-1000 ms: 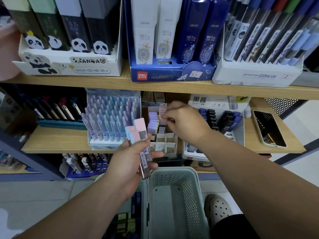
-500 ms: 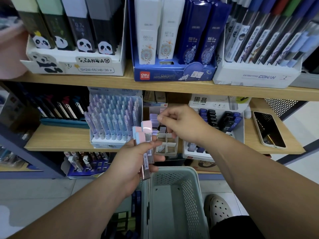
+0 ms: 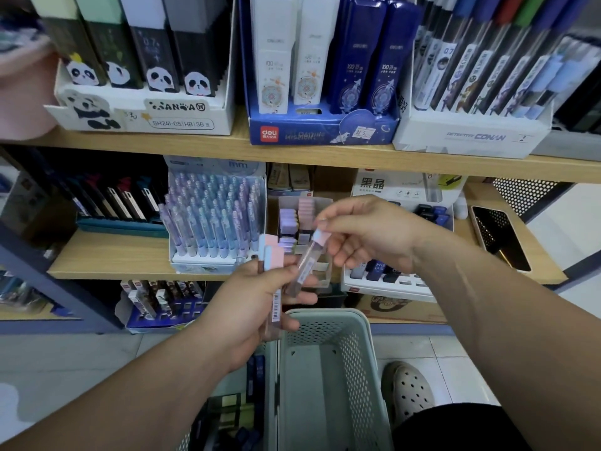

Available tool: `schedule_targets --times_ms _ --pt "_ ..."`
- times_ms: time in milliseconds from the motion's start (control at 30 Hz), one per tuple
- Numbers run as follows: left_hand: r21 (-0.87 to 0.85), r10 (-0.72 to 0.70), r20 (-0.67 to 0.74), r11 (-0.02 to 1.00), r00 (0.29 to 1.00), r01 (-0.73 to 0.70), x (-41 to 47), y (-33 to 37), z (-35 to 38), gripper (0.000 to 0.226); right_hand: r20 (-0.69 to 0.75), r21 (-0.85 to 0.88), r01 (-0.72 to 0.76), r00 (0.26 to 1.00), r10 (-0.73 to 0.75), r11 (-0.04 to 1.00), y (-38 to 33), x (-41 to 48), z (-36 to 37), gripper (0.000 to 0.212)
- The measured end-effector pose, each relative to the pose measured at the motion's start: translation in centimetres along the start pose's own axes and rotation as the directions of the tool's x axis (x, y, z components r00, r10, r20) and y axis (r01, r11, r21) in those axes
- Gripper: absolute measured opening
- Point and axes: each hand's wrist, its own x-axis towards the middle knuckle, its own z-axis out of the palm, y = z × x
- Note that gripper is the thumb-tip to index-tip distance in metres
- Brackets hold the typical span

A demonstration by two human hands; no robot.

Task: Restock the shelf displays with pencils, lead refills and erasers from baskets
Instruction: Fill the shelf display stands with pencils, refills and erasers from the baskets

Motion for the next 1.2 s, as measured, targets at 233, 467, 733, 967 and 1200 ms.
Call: schedule_targets --times_ms 233,467,733,967,1200 --pt "-0.051 -0.025 -0.099 0.999 0.995 0.02 0.3 -0.3 -1.3 0.012 -0.173 -0.217 0.039 0.982 -0.078 0.975 0.9 -0.6 -2.4 0.004" --pt "-0.166 -0.069 -0.074 0.985 0.995 0.056 0.4 0.3 -1.7 0.018 -0.266 -0.675 0.156 0.86 -0.435 0.722 1.7 1.5 -0.8 0.031" --pt "-0.252 -0.041 -0.083 0.968 0.996 0.019 0.2 0.1 -2.0 0.021 -0.165 -0.843 0.173 0.817 -0.552 0.509 2.6 4.4 1.6 0.006" --pt "-0.273 -0.017 -0.072 0.962 0.997 -0.003 0.5 0.0 -2.4 0.025 -0.23 -0.838 0.163 0.759 -0.609 0.52 2.7 4.9 1.6 0.016" --pt "-0.255 -0.033 -0.022 0.967 0.999 0.026 0.9 -0.2 -2.2 0.041 -0.25 -0.816 0.132 0.797 -0.55 0.563 2.5 4.1 1.3 0.01"
